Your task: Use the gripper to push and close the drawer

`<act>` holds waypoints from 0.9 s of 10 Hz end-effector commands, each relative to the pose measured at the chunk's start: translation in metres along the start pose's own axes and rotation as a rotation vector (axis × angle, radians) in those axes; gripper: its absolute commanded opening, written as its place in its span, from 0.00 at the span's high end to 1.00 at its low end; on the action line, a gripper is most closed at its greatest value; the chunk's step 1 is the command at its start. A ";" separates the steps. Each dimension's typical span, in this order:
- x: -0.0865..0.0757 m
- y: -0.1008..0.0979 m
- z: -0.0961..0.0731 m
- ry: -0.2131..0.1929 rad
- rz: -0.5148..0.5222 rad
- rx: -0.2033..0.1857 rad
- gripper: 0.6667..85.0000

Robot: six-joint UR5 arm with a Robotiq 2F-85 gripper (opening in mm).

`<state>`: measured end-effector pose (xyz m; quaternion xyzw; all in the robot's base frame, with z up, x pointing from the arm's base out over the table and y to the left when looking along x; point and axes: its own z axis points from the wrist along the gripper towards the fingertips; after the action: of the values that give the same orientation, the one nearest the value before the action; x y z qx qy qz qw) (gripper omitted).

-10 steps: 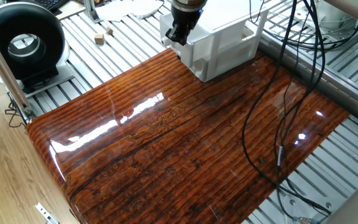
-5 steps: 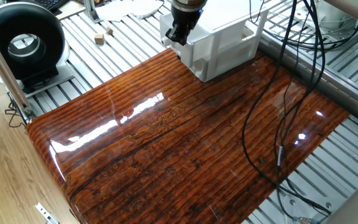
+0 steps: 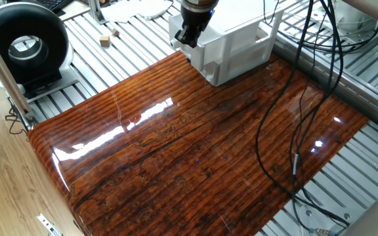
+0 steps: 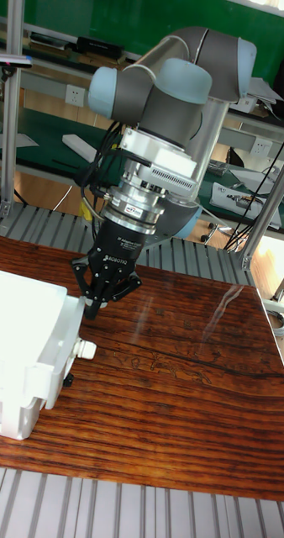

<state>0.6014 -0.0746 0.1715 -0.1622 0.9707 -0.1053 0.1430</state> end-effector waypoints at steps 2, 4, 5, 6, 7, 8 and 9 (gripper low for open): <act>0.018 -0.009 0.001 0.014 -0.055 0.003 1.00; 0.021 -0.011 0.002 0.001 -0.058 0.004 1.00; 0.022 -0.012 0.002 -0.007 -0.059 0.002 1.00; 0.020 -0.019 0.002 -0.023 -0.074 0.027 1.00; 0.021 -0.023 0.002 -0.022 -0.080 0.038 1.00; 0.022 -0.025 0.002 -0.025 -0.080 0.039 1.00; 0.020 -0.028 0.001 -0.040 -0.082 0.044 1.00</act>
<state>0.5892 -0.1018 0.1698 -0.1991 0.9601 -0.1273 0.1493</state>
